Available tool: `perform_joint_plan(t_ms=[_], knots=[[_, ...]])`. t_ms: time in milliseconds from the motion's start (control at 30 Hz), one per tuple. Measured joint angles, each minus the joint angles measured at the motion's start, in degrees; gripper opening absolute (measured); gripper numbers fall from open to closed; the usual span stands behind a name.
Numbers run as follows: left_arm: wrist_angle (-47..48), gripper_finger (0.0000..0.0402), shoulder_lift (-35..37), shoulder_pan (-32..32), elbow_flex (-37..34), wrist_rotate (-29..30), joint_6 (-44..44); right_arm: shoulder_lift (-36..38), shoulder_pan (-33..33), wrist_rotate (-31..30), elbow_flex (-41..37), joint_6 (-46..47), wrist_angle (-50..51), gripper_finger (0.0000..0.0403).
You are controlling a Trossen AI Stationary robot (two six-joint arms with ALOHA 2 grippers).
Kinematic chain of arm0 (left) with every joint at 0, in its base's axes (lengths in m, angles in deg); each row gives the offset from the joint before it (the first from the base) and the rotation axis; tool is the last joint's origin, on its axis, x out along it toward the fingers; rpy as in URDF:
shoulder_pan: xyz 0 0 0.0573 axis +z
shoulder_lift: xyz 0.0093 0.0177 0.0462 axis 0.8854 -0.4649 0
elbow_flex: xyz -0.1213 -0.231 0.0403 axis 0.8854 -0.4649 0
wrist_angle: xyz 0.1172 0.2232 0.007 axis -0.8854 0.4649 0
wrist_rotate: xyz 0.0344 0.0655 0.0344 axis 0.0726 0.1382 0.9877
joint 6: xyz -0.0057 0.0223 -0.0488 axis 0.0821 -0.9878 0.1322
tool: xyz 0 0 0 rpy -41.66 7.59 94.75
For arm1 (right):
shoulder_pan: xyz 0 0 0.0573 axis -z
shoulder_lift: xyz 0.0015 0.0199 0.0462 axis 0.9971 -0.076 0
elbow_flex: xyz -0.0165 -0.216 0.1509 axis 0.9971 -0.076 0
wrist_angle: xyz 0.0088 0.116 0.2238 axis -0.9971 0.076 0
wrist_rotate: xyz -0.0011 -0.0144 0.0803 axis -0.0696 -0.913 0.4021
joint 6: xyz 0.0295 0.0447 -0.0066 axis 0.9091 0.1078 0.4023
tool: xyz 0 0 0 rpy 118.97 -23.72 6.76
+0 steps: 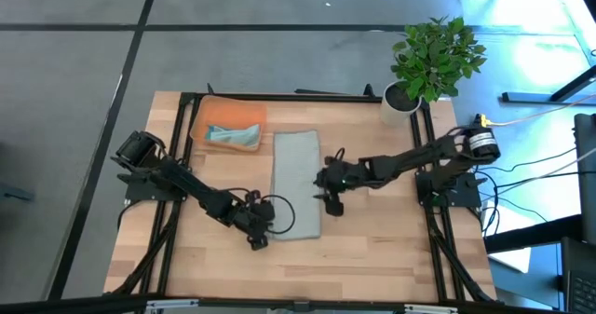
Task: Roll microfiber towels into tight, uniform cylinder then place into a basket
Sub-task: Fold the gray microfiber cloth
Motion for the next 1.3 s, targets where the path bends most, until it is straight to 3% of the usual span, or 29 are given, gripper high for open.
perform_joint_plan(t_ms=[133,400,567,733,900,1300], knots=[[0.7,0.0066,0.8,-0.7,1.3,0.2,-1.1,1.4,-4.5,3.4,0.0,-5.8,1.5,0.0218],[1.4,0.0066,4.6,-2.9,2.0,2.0,-2.5,-0.4,-13.1,3.4,0.1,-11.1,2.0,0.0218],[1.3,0.0066,5.6,-4.0,2.0,3.5,-3.5,-4.3,-16.4,-1.8,0.1,-14.7,-1.7,0.0218],[1.2,0.0066,5.7,-4.3,2.0,3.5,-3.5,-7.0,-17.3,-8.9,0.1,-17.2,-2.6,0.0218],[1.2,0.0066,5.7,-4.3,2.0,3.5,-3.5,-8.2,-17.1,-5.6,0.1,-17.3,-2.8,0.0218],[1.2,0.0066,5.7,-4.3,2.0,3.5,-3.5,-8.3,-17.1,-6.1,0.1,-13.0,-4.5,0.0218]])
